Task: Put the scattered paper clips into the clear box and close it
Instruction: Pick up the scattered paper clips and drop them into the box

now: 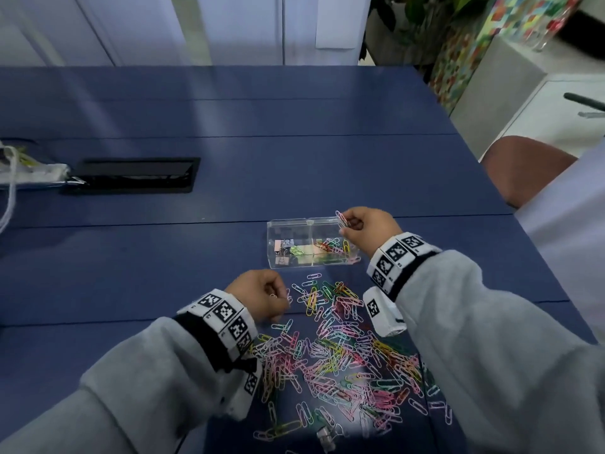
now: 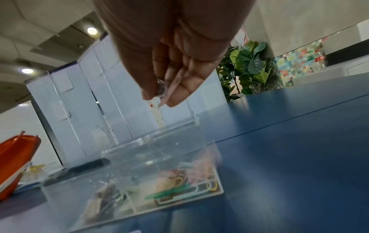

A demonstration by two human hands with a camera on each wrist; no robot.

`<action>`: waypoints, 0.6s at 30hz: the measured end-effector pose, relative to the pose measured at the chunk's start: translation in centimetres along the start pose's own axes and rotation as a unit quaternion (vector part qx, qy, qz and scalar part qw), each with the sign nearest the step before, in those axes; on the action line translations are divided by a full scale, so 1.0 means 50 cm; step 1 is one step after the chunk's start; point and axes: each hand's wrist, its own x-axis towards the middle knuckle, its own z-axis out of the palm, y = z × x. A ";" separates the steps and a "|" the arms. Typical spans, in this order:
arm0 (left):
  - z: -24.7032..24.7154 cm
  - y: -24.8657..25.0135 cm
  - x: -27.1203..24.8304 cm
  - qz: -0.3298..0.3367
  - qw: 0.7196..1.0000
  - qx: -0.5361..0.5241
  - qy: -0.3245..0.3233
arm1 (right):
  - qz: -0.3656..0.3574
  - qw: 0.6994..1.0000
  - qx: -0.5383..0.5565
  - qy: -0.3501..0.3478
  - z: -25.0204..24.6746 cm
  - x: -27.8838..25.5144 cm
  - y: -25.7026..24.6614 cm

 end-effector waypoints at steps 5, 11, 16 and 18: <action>-0.015 0.025 0.019 0.018 0.998 -0.059 0.030 | 0.001 0.998 -0.042 -0.049 0.033 0.029 0.007; -0.017 0.113 0.097 0.079 0.992 -0.016 0.101 | -0.024 0.999 0.002 -0.025 0.016 0.002 0.033; 0.008 0.185 0.153 0.100 0.986 0.079 0.112 | -0.018 0.998 -0.053 -0.017 -0.014 -0.057 0.103; 0.016 0.191 0.172 0.092 0.984 0.121 0.095 | 0.004 0.995 -0.083 -0.050 -0.015 -0.082 0.131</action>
